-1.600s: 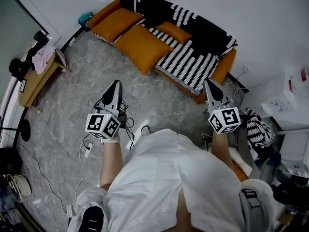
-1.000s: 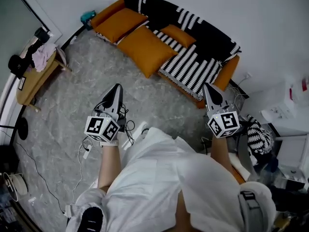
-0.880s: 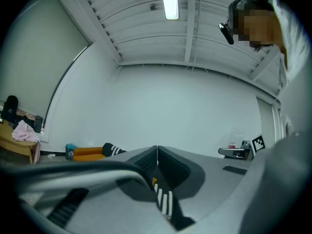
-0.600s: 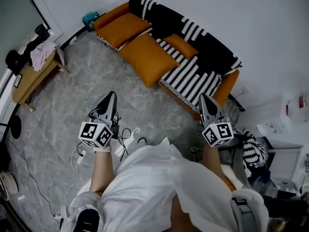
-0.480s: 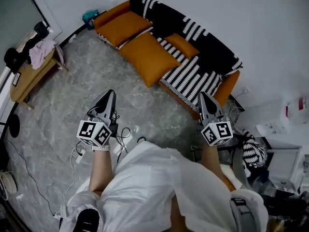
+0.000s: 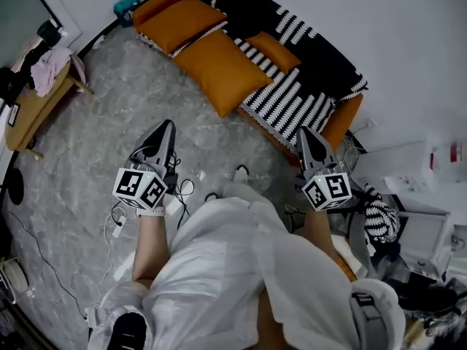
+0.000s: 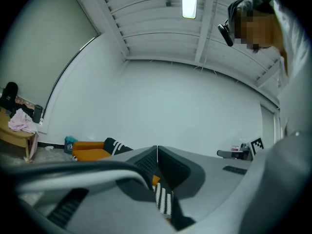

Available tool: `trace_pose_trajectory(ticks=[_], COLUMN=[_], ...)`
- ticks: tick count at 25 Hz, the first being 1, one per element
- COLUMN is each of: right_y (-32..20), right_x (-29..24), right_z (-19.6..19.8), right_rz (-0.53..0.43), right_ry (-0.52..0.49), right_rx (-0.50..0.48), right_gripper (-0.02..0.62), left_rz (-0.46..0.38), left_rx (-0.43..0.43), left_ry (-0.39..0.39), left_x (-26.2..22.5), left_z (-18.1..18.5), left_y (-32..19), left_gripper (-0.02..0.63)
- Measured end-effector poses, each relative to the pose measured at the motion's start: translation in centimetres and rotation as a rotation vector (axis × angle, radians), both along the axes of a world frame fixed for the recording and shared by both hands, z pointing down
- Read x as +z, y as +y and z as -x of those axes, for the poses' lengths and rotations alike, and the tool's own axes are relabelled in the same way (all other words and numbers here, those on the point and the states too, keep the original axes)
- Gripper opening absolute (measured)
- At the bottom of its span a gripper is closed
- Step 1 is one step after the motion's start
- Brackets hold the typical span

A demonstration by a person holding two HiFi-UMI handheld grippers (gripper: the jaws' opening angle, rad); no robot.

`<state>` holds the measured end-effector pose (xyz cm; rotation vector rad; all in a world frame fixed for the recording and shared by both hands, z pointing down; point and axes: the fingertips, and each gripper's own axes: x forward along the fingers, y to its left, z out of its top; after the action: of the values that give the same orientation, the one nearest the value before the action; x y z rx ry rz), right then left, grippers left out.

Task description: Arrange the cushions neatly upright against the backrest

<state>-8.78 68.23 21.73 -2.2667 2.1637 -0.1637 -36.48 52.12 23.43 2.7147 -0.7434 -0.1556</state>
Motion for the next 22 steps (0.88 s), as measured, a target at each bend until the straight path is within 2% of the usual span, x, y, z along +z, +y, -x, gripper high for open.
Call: trace_pose_trajectory(ticks=[7,14,22], right_y=[-5.7,-13.5,-21.1], right_x=[1.7,0.7,-0.3], right_z=[-4.5,-12.6,-21.0], right_rz=[0.013,0.006,-0.003], right_ry=[-0.018,-0.013,0.011], right_rx=[-0.017,-0.028,-0.078], right_gripper=[0.008,0.009,0.009], left_rz=[0.024,-0.015,-0.032], left_rx=[0.041,0.08,0.073], left_ry=[-0.022,-0.044,-0.013], left_x=[1.4,-0.4,-1.1], left_z=[-6.1,-15.2,-24.3], left_y=[-4.4,-11.7,-18.6], left_gripper=[0.014,0.014,0.014])
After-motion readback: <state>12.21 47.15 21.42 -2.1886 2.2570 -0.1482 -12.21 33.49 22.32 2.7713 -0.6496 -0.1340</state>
